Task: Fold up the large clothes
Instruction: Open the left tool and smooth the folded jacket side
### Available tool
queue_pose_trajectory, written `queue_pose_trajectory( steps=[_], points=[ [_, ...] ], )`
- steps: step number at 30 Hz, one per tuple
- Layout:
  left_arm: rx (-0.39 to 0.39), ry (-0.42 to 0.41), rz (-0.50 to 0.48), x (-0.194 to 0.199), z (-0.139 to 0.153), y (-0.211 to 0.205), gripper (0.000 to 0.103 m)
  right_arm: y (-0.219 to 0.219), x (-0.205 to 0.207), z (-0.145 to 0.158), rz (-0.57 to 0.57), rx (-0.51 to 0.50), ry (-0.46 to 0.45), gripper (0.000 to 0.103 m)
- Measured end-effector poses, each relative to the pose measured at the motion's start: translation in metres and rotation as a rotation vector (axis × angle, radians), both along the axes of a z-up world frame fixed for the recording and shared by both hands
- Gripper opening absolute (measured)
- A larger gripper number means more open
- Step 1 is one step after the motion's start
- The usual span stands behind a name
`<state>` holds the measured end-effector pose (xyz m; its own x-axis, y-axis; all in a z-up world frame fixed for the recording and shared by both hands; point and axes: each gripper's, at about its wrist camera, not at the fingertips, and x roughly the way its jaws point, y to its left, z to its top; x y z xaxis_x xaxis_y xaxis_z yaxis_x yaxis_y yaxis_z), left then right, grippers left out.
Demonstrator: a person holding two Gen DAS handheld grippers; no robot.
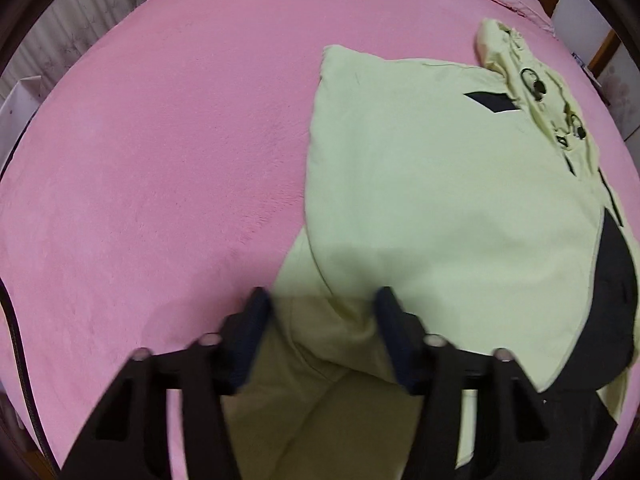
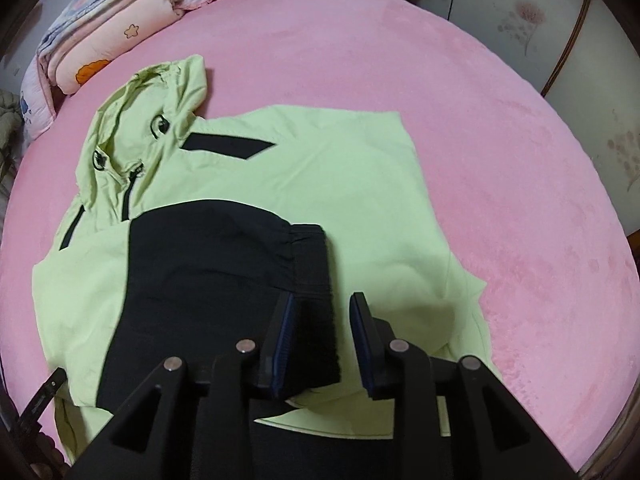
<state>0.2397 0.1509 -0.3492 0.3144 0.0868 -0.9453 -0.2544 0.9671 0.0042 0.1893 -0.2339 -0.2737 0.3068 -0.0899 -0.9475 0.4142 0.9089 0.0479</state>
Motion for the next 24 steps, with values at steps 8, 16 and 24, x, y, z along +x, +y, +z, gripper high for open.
queue_pose_trajectory(
  steps=[8, 16, 24],
  points=[
    [0.044, 0.006, -0.004, 0.002, 0.004, 0.022, 0.027, 0.013, 0.011, -0.020, 0.056, 0.031, 0.045, 0.029],
    [-0.003, -0.111, 0.001, 0.004, 0.062, 0.031, 0.058, 0.027, 0.003, 0.011, 0.100, 0.029, -0.046, 0.029],
    [-0.028, -0.237, -0.131, 0.048, 0.071, -0.043, 0.073, 0.090, 0.032, 0.024, 0.263, 0.120, -0.148, 0.029]
  ],
)
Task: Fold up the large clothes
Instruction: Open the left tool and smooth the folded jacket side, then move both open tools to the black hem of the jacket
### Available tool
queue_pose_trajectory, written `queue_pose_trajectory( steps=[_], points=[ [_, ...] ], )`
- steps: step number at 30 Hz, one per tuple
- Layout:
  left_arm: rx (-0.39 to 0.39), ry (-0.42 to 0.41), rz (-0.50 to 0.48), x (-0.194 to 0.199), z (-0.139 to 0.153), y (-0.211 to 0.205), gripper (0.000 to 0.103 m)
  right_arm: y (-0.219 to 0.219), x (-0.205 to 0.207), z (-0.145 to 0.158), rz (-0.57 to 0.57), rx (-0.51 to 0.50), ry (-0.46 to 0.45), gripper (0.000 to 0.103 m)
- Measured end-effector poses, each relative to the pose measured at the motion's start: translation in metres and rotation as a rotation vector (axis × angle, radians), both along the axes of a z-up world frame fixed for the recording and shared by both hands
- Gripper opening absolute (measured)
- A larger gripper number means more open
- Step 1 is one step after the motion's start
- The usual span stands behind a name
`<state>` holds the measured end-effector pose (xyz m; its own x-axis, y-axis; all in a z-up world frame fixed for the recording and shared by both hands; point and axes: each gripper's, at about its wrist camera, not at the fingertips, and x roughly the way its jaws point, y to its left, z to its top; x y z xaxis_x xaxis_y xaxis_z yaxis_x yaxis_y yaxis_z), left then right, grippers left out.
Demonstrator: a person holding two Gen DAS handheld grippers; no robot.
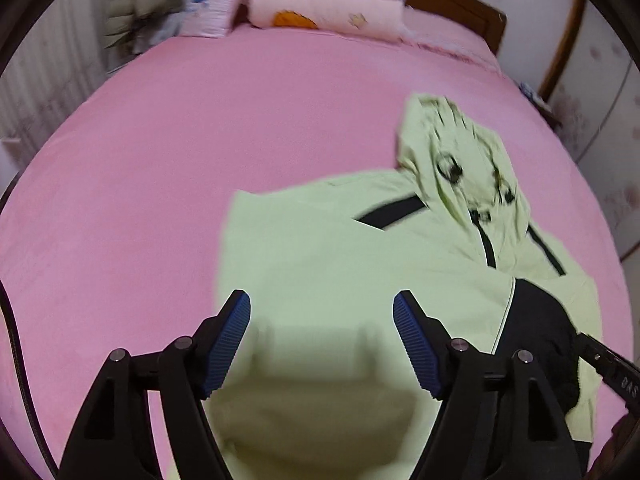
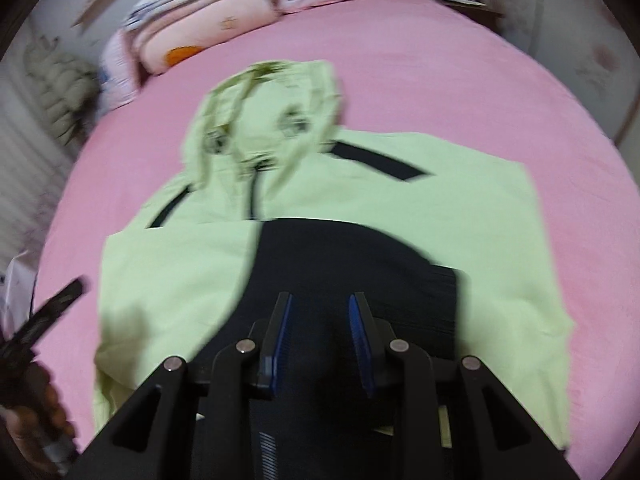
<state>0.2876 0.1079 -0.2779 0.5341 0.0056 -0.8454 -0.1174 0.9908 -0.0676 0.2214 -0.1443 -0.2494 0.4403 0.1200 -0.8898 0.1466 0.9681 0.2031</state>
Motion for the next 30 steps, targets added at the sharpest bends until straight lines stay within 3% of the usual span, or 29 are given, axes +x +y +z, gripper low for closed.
queue_pose_trajectory(
  steps=[4, 8, 9, 10, 12, 14, 15, 18, 21, 24, 30],
  points=[
    [0.022, 0.031, 0.009, 0.020, -0.035, -0.019, 0.073, 0.042, 0.025, -0.021, 0.090, -0.053, -0.032, 0.029],
    [0.120, 0.068, 0.069, 0.044, -0.066, -0.005, 0.073, 0.044, 0.047, -0.050, 0.116, -0.150, -0.001, 0.029],
    [0.136, 0.064, 0.074, 0.048, -0.072, 0.004, 0.076, 0.037, 0.049, -0.057, 0.105, -0.184, 0.009, 0.029],
    [0.147, 0.060, 0.075, 0.050, -0.076, 0.008, 0.087, 0.026, 0.050, -0.063, 0.082, -0.225, 0.019, 0.029],
    [0.179, 0.042, 0.071, 0.052, -0.083, 0.017, 0.101, -0.009, 0.048, -0.071, 0.018, -0.289, 0.029, 0.028],
    [0.168, 0.040, 0.068, 0.053, -0.087, 0.026, 0.103, -0.041, 0.042, -0.075, -0.035, -0.299, 0.048, 0.028],
    [0.157, 0.042, 0.069, 0.055, -0.088, 0.027, 0.103, -0.057, 0.037, -0.075, -0.057, -0.283, 0.054, 0.035],
    [0.170, 0.041, 0.061, 0.062, -0.089, 0.023, 0.103, -0.096, 0.018, -0.066, -0.091, -0.144, 0.043, 0.043],
    [0.186, 0.062, 0.065, 0.065, -0.084, 0.019, 0.103, -0.103, 0.002, -0.051, -0.110, -0.201, 0.054, 0.044],
    [0.212, 0.084, 0.058, 0.057, -0.062, 0.012, 0.102, -0.108, -0.015, -0.033, -0.133, -0.146, 0.027, 0.044],
    [0.116, 0.013, 0.032, 0.005, 0.015, -0.001, 0.102, -0.094, -0.043, 0.007, -0.131, -0.049, -0.027, 0.044]
  ],
)
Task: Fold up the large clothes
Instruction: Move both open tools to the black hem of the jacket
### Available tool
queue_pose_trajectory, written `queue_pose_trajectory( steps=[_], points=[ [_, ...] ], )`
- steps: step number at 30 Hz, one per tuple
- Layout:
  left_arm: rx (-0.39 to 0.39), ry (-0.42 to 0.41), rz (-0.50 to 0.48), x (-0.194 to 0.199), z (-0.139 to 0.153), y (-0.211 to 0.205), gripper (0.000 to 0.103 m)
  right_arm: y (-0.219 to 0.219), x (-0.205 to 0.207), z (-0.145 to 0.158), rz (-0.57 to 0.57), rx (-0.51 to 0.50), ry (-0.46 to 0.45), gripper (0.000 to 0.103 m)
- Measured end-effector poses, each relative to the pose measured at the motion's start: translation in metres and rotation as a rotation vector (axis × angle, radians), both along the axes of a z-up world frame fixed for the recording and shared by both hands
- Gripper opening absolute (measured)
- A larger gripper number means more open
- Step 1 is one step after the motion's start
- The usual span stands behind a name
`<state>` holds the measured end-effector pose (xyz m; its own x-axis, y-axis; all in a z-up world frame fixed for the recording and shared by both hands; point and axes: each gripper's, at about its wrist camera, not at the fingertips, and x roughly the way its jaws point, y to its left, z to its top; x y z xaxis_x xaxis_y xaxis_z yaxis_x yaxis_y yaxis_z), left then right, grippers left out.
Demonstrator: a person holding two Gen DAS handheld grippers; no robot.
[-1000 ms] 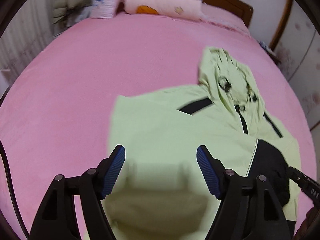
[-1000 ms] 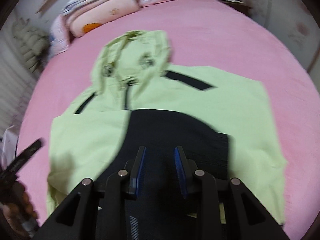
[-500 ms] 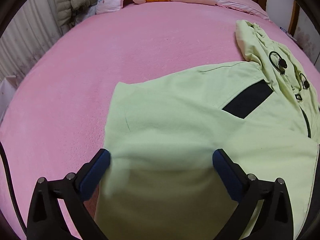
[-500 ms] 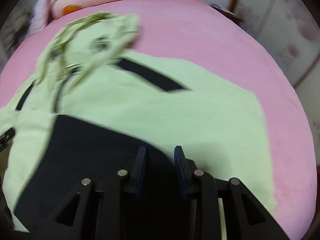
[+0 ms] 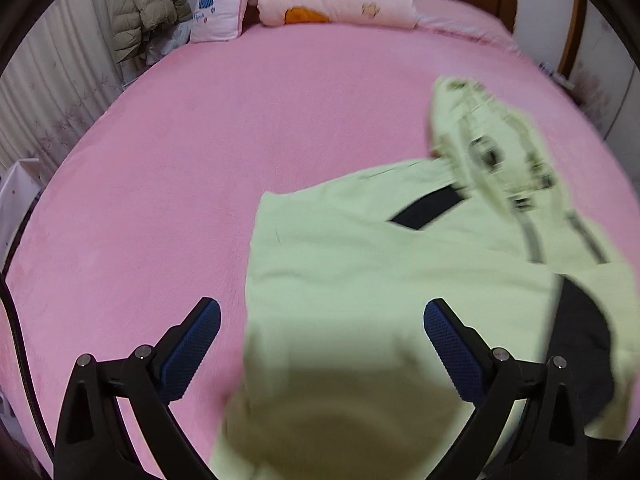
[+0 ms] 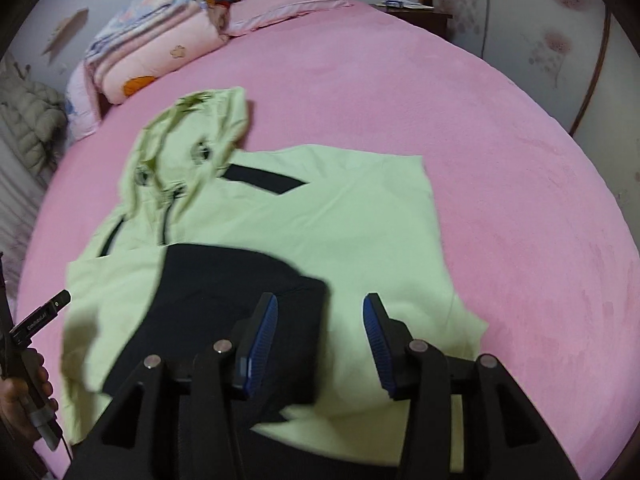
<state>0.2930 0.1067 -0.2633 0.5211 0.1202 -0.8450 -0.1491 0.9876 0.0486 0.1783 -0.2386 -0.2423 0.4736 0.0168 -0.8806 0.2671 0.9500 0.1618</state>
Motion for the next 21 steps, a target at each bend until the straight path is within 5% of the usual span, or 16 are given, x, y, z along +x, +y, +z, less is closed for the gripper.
queue_pose_trajectory(
  steps=[11, 21],
  points=[
    [-0.108, -0.100, 0.003, -0.112, 0.128, -0.038, 0.102, 0.043, -0.044, 0.101, 0.235, 0.044, -0.102, 0.044],
    [-0.079, -0.126, 0.036, -0.186, 0.180, -0.039, 0.102, 0.039, -0.097, 0.167, 0.328, 0.009, -0.143, 0.044]
  ],
)
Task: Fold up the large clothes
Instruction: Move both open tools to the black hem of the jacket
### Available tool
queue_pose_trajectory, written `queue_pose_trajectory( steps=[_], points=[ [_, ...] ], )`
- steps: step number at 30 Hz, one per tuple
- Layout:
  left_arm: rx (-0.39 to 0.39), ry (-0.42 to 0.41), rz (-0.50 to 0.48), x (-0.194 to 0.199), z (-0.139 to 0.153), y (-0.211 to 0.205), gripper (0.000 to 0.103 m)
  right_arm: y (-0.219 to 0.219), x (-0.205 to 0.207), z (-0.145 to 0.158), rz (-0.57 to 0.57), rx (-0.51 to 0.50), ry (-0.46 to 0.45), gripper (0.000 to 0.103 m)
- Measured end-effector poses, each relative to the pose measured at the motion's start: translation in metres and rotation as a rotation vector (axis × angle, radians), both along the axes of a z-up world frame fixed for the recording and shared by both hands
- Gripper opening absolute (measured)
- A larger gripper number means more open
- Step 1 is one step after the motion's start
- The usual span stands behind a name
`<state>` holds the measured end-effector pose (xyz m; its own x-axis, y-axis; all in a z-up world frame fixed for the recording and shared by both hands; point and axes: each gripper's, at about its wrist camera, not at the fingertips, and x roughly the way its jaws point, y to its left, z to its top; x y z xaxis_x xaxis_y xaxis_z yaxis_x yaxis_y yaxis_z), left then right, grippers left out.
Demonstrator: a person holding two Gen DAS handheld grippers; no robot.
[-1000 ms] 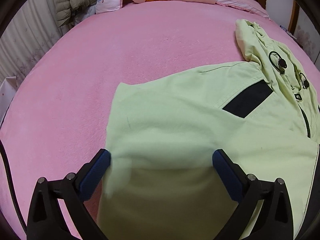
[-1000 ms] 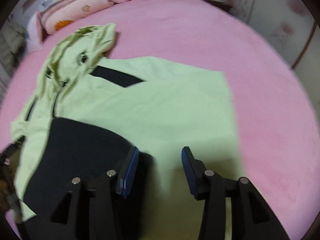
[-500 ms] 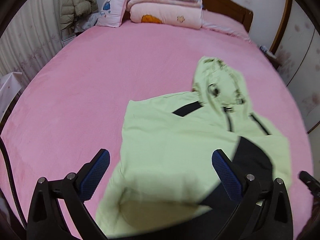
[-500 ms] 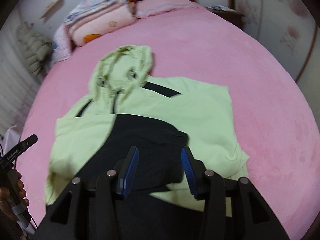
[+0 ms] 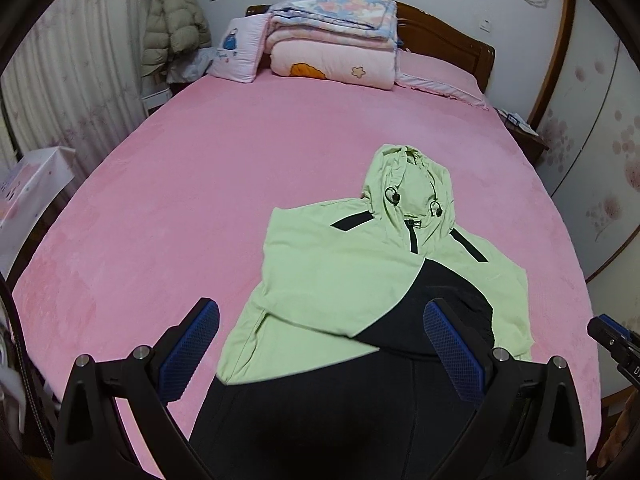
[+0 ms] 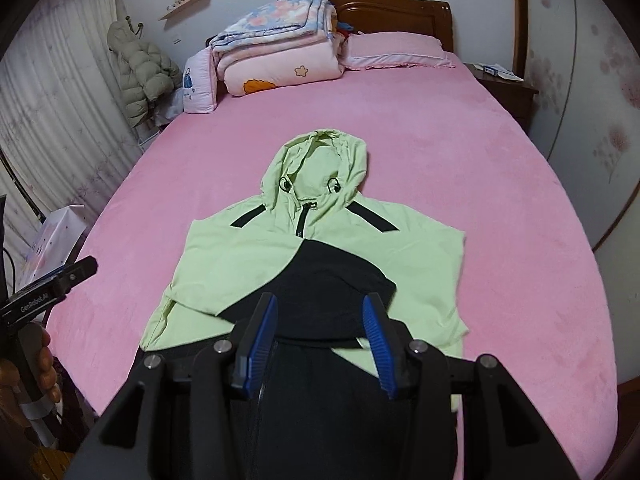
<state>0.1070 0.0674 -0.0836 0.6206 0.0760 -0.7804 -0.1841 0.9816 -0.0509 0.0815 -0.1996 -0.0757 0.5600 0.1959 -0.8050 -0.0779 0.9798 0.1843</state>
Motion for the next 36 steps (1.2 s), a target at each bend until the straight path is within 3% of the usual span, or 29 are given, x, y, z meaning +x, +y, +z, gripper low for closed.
queue_pose_trajectory(
  steps=[7, 13, 24, 36],
  points=[
    [0.025, -0.027, -0.020, -0.058, 0.020, 0.018, 0.102, -0.012, -0.048, 0.024, -0.058, -0.018, -0.046, 0.045],
    [-0.004, -0.011, -0.027, -0.097, 0.008, 0.036, 0.102, -0.017, -0.094, 0.028, -0.144, -0.016, -0.035, 0.046],
    [0.002, 0.075, -0.018, -0.161, -0.064, 0.068, 0.102, -0.024, -0.158, -0.014, -0.264, -0.018, 0.035, 0.046],
    [-0.036, 0.143, 0.049, -0.187, -0.130, 0.106, 0.102, -0.035, -0.195, -0.058, -0.320, -0.031, 0.046, 0.046]
  ],
)
